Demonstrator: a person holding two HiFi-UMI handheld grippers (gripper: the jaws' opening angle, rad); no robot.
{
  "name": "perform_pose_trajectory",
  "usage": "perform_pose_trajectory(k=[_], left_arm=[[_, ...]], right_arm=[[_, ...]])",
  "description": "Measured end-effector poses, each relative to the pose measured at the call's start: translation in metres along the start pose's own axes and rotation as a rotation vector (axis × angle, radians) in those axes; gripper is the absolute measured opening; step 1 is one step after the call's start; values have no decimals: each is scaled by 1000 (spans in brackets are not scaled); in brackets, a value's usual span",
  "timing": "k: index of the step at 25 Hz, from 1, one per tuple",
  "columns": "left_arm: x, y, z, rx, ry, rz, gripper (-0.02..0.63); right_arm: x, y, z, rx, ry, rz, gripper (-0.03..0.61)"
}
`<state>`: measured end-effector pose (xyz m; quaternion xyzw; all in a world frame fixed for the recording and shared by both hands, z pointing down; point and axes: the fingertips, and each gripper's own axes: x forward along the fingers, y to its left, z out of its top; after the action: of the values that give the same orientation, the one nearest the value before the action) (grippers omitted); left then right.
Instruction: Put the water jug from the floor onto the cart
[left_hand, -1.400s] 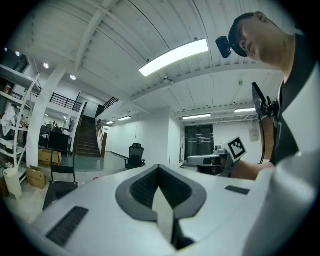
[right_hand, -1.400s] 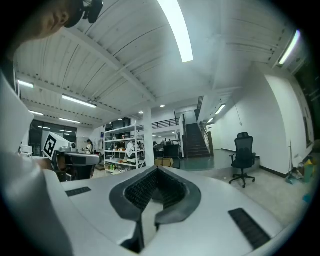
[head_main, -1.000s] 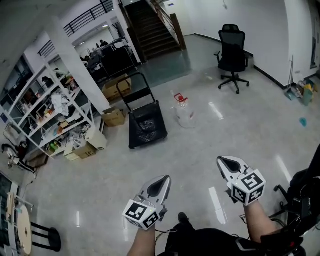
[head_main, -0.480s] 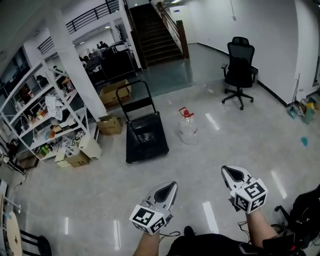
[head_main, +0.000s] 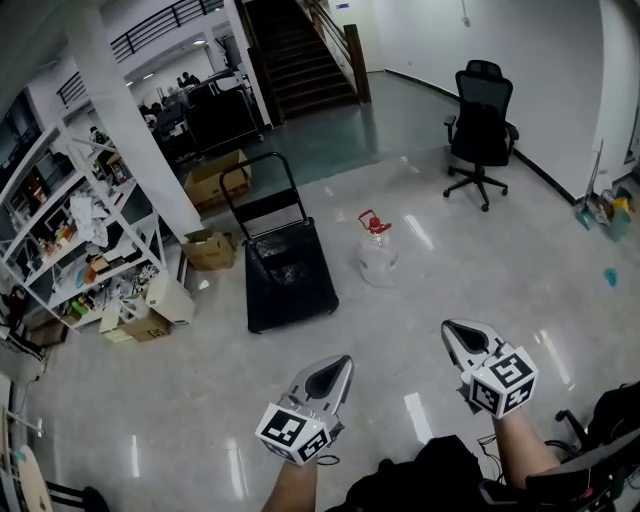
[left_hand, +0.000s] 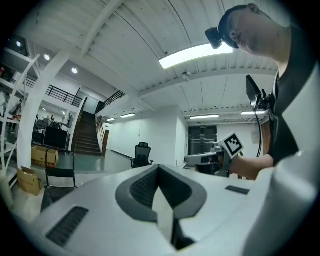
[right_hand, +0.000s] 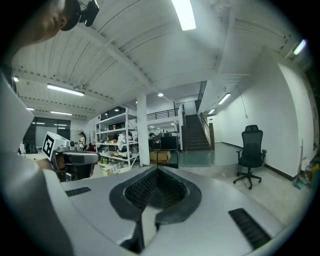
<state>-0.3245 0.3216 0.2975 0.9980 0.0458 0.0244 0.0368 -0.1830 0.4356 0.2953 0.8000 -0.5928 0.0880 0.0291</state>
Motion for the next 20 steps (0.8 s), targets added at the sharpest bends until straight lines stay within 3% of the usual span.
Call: perform_pose_trajectory(k=[7,20], left_arm=[[68,63,-1,-13,38,31,0],[251,158,38,-8,39,140,-1]], right_arm=[[79,-53,13,28,-9,35,2],[208,-238,69,31,-66,85,2]])
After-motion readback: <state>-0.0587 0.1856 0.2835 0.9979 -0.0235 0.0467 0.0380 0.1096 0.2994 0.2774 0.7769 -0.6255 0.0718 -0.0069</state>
